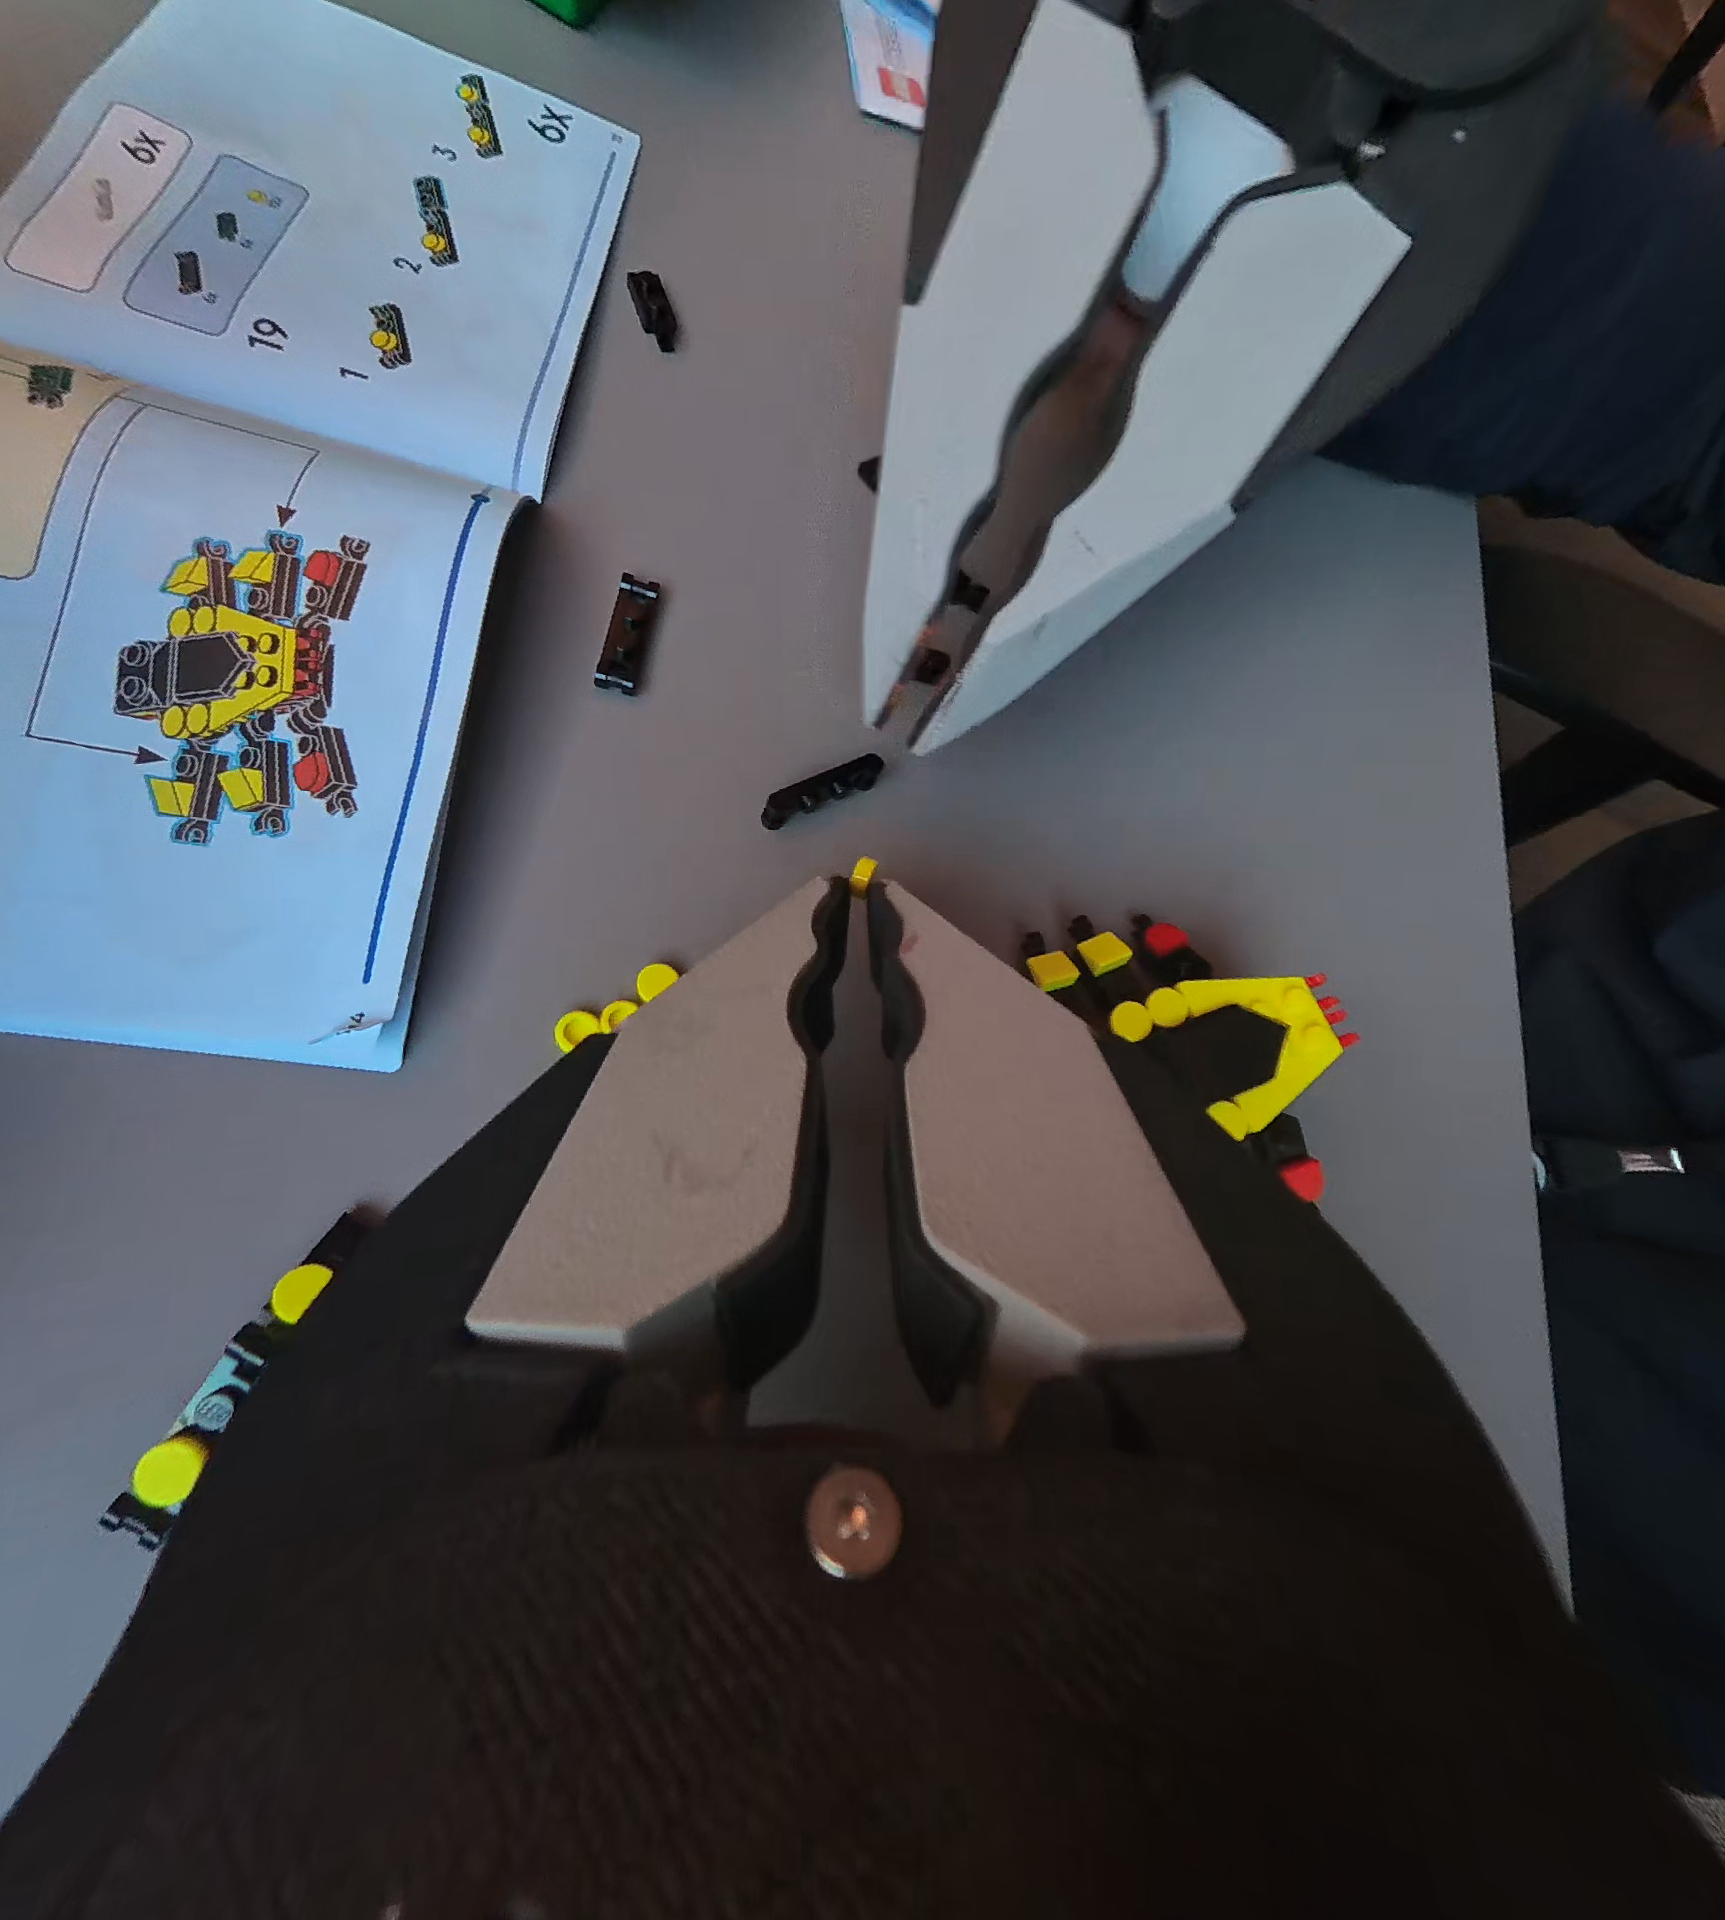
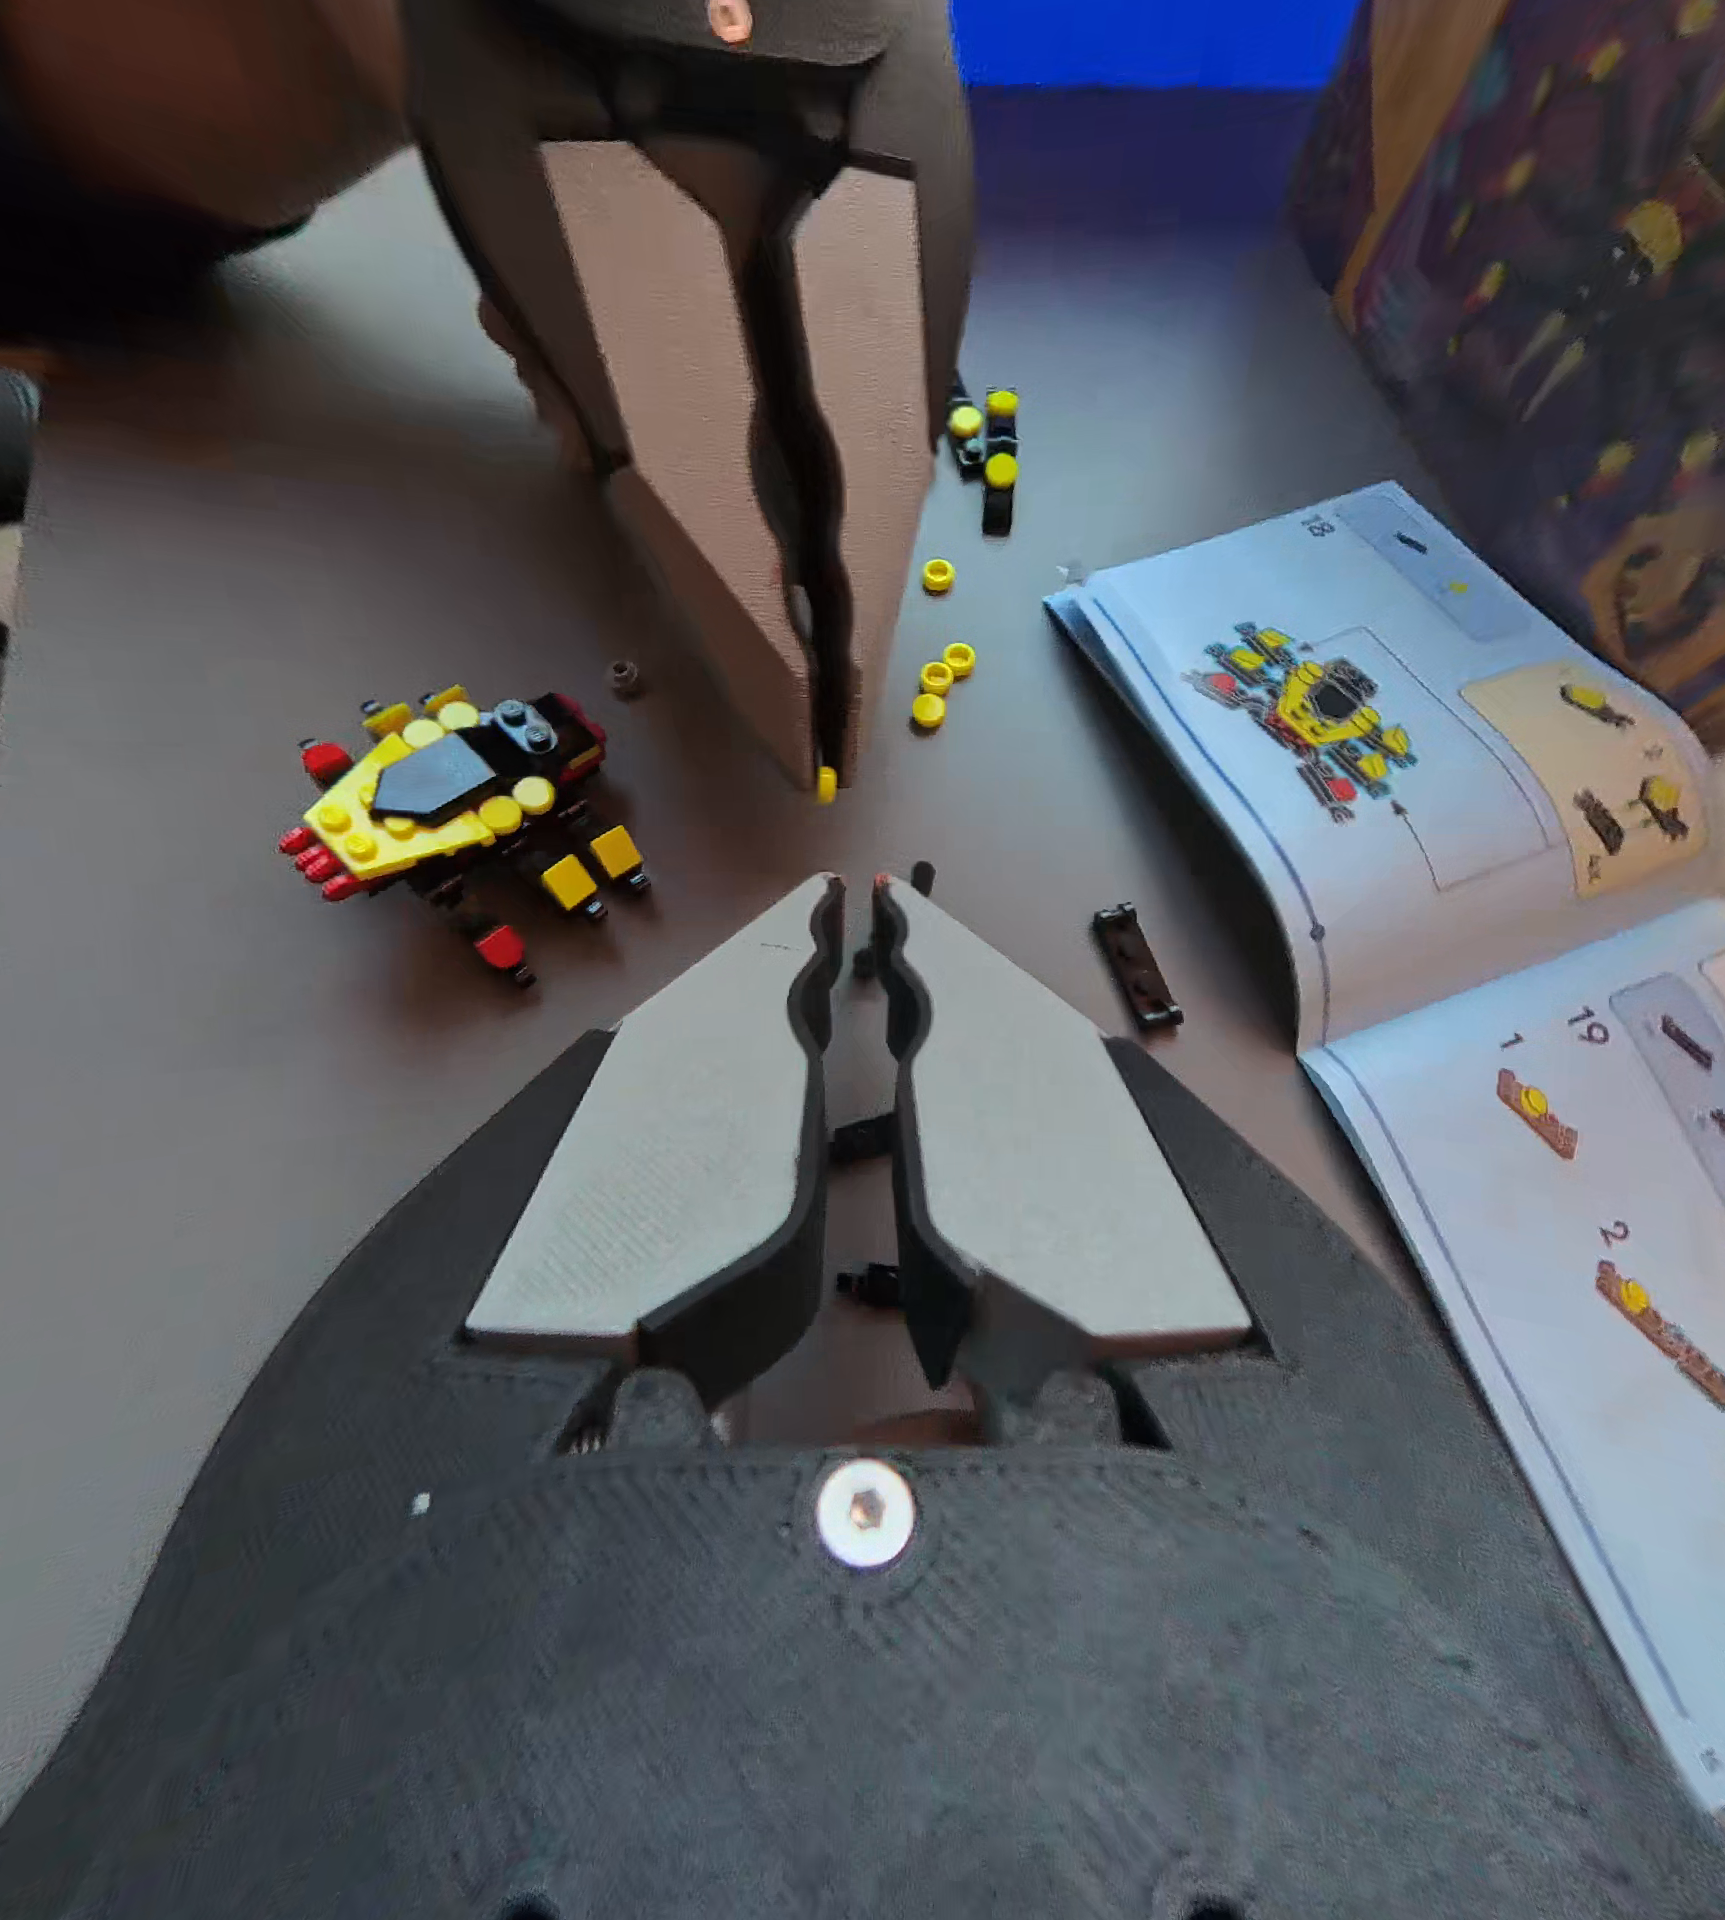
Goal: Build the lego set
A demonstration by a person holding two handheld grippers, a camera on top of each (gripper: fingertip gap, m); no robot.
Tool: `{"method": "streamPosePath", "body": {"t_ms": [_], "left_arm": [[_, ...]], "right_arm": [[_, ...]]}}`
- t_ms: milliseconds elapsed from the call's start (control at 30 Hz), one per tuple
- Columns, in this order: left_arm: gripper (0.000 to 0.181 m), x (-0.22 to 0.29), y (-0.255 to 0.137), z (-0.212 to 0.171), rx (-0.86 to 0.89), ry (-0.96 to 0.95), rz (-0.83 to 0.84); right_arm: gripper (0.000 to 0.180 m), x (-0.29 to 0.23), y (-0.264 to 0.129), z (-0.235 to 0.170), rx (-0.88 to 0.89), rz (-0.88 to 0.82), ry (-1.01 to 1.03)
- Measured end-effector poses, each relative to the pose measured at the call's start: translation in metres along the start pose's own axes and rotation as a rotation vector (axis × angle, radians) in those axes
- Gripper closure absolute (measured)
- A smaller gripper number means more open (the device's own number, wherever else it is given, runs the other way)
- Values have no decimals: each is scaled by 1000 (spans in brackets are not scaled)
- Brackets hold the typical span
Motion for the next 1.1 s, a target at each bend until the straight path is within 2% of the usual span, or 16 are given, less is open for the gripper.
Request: {"method": "streamPosePath", "body": {"t_ms": [167, 300, 433, 500, 633, 700, 900, 1000, 1100], "left_arm": [[181, -1, 3, -3, -16, 3, -2], [181, 1, 2, -3, -16, 12, 3], [181, 2, 2, -3, -13, 13, 2], [180, 2, 2, -3, -14, 13, 4], [180, 1, 0, 1, 7, 20, 24], [180, 1, -1, 3, 25, 17, 18], [181, 17, -8, 12, 106, -45, -163], [181, 21, -9, 14, 127, -96, -251], [181, 26, -8, 13, 116, -112, -308]], "right_arm": [[177, -2, 9, -3, -40, -54, -59], [180, 17, 14, -13, -72, -80, 69], [180, 24, 15, -21, -58, 50, 251], [178, 29, 11, -21, -46, 24, 251], [169, 14, -3, 0, 69, 38, 125], [170, 3, -7, 11, 111, 0, 26], [172, -20, -15, 20, 117, -251, -334], [173, -31, -17, 18, 107, -302, -467], [173, -34, -16, 16, 85, -327, -518]]}}
Point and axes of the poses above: each gripper's, where its closed fingertips meet, y out along the fingers, z out of its top, x = y × z across the jaws, the point moved 3 cm from there along -y, back along the fingers, and after that the axes turned 13 degrees about -x, right-handed, at the moved point
